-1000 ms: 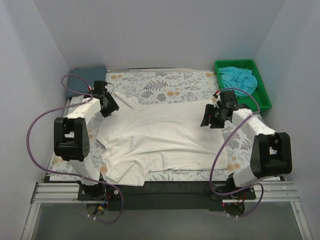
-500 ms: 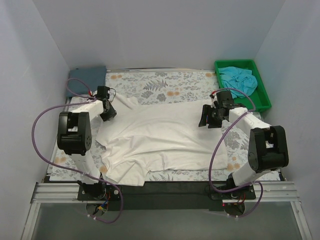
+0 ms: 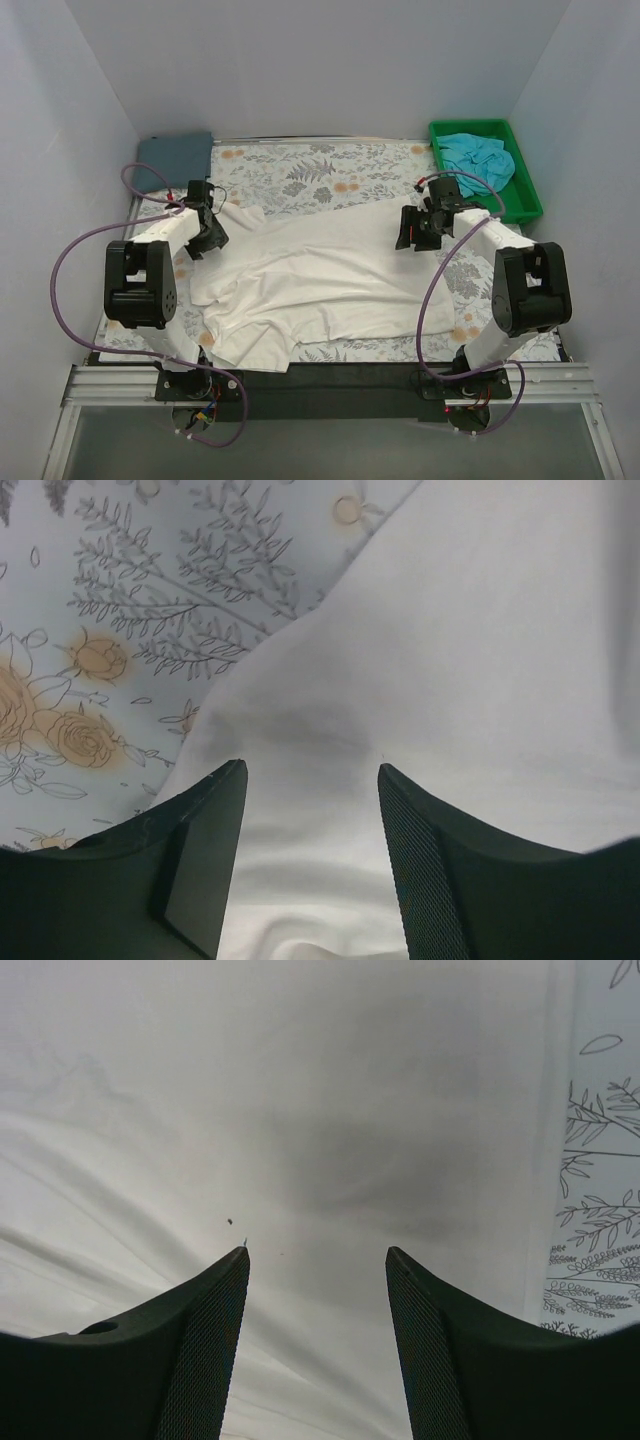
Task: Fold and stack the t-shirts
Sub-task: Flatten the tshirt out
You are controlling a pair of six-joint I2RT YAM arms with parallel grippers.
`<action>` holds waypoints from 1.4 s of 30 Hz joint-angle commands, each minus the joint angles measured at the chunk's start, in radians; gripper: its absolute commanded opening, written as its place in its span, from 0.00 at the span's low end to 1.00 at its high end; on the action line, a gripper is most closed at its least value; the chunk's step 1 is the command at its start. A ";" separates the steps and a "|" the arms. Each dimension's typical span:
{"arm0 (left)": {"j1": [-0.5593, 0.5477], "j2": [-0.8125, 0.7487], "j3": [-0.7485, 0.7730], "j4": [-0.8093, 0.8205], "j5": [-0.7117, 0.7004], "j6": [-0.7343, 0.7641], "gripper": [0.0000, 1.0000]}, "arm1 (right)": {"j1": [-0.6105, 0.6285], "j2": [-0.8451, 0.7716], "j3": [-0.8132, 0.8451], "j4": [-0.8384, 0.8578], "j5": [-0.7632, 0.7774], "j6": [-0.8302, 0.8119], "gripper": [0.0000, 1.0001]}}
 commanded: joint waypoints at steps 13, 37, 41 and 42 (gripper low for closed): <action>-0.176 0.188 0.357 0.130 0.008 0.070 0.26 | 0.057 0.064 0.069 0.057 0.000 -0.006 0.54; -0.250 0.575 0.663 0.215 0.084 0.141 0.20 | 0.062 0.074 0.060 0.065 0.030 -0.005 0.54; -0.267 0.619 0.778 0.245 0.120 0.170 0.23 | 0.062 0.081 0.081 0.064 0.052 -0.008 0.54; -0.270 0.625 0.812 0.247 0.118 0.176 0.25 | 0.063 0.081 0.086 0.064 0.056 -0.008 0.54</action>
